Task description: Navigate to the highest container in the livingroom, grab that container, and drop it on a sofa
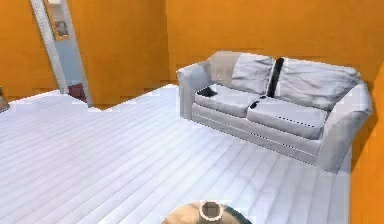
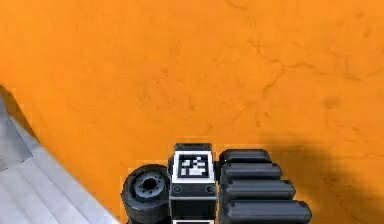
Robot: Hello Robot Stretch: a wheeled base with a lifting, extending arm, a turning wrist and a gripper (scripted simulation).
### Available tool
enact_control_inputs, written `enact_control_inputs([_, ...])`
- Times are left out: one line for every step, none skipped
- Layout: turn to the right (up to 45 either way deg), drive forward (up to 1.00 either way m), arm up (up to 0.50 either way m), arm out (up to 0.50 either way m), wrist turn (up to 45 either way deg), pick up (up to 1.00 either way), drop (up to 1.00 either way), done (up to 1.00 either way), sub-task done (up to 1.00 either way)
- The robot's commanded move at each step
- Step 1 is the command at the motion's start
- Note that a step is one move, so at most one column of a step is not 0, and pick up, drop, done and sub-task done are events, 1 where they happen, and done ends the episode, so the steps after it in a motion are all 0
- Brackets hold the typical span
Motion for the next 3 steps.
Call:
enact_control_inputs([0.0,0.3,0.0,0.0,0.0,0.0,0.0,0.0,0.0])
enact_control_inputs([36.0,0.0,0.0,0.0,0.0,0.0,0.0,0.0,0.0])
enact_control_inputs([0.0,1.0,0.0,0.0,0.0,0.0,0.0,0.0,0.0])
